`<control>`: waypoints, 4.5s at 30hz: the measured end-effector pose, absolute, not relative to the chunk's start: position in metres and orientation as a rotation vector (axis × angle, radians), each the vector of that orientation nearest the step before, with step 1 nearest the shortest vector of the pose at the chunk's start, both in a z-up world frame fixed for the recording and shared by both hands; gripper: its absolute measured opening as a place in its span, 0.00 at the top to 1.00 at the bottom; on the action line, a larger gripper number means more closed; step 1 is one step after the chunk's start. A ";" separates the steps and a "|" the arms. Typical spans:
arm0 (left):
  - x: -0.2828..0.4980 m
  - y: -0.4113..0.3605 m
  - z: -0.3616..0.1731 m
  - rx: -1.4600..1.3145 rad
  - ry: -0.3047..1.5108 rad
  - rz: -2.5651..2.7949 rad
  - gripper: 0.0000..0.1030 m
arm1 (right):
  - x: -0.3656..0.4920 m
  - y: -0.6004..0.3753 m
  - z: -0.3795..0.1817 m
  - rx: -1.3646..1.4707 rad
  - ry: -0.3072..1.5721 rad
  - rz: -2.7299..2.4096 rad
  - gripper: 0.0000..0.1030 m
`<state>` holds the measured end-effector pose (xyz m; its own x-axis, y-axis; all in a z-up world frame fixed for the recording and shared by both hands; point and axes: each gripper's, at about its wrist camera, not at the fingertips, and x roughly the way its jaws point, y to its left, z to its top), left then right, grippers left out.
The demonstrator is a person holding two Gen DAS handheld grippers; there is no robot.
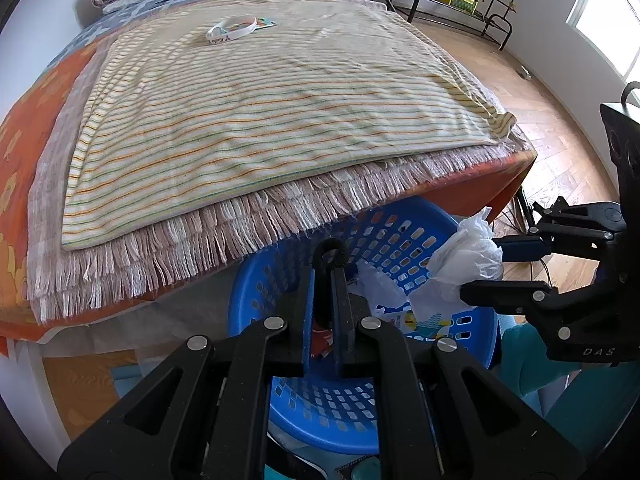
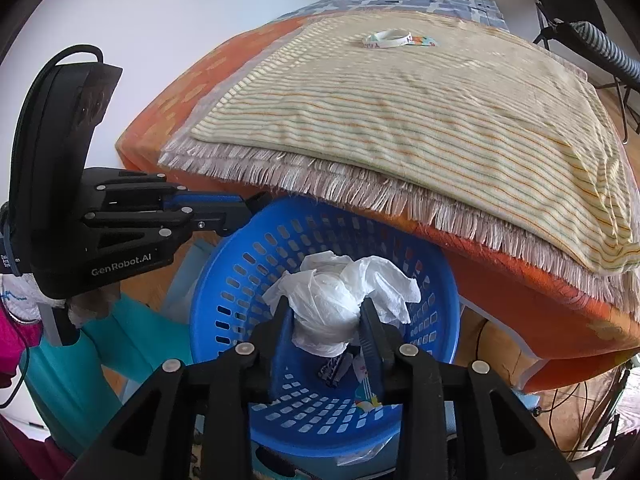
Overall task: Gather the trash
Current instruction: 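Open both tools to drop the hair tie and tissue into the basket, then move both tools back over the bed toward the white band and blue tube, then close the left tool on the white band beside the tube, then grasp the blue hand cream tube with the right tool while the left tool holds the band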
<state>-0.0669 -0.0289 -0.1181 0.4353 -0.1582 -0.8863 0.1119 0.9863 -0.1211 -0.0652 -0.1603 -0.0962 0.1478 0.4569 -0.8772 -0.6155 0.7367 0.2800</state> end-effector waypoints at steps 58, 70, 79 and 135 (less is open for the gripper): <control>0.060 0.044 -0.051 -0.219 0.986 -0.035 0.57 | 0.028 -0.168 -0.037 -0.065 1.040 0.579 0.06; 0.150 0.077 -0.073 -0.327 1.011 0.003 0.57 | 0.100 -0.156 -0.030 0.019 1.031 0.597 0.07; 0.212 0.098 -0.097 -0.415 1.007 0.055 0.57 | 0.121 -0.151 -0.042 0.089 1.083 0.623 0.08; 0.153 0.115 -0.085 -0.335 1.013 -0.028 0.99 | 0.226 -0.102 -0.099 0.408 1.261 0.507 0.25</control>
